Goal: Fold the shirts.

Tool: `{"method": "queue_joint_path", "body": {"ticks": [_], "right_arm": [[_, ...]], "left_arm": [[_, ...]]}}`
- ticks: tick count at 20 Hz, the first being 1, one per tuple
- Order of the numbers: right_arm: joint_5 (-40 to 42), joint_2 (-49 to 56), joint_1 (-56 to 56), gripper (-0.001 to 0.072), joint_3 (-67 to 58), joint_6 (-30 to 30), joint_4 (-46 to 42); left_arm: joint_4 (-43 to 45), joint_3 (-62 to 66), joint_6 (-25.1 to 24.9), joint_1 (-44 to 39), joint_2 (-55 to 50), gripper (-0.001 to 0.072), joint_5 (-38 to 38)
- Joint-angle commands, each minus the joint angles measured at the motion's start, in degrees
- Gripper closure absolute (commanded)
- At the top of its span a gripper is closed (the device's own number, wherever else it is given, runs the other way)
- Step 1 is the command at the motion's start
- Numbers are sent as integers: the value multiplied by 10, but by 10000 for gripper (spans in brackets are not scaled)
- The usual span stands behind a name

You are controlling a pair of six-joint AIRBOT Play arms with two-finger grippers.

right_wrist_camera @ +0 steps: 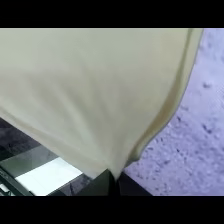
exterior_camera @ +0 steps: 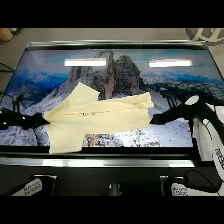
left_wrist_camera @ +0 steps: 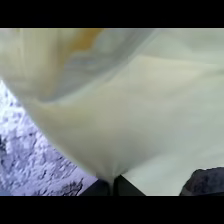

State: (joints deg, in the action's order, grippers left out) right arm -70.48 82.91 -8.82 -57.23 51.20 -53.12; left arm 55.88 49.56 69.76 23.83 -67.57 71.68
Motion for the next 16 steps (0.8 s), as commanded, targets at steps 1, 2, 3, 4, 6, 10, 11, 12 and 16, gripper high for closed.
{"method": "queue_joint_path", "body": {"ticks": [1,2,3,4,6,10,11,12,16], "right_arm": [[6,-82,0,703,-108,-78,-20],[8,-115,0,703,-175,-83,-57],[13,-153,0,703,-256,-72,-110],[22,-190,0,702,-333,-62,-162],[65,-276,0,702,-473,-64,-245],[115,-417,0,702,-542,-48,-279],[107,-433,0,702,-542,-32,-284],[104,-444,0,702,-542,-27,-292],[90,-450,0,702,-542,-26,-316]], "left_arm": [[-76,116,-10,0,80,677,-26],[-110,176,-10,0,111,677,-51],[-158,250,-8,0,142,676,-85],[-200,328,-8,0,170,676,-126],[-223,464,-8,-1,216,676,-198],[-223,561,9,-1,296,676,-235],[-222,560,31,0,310,677,-231],[-212,560,48,0,317,677,-225],[-172,560,89,0,321,676,-216]]}}
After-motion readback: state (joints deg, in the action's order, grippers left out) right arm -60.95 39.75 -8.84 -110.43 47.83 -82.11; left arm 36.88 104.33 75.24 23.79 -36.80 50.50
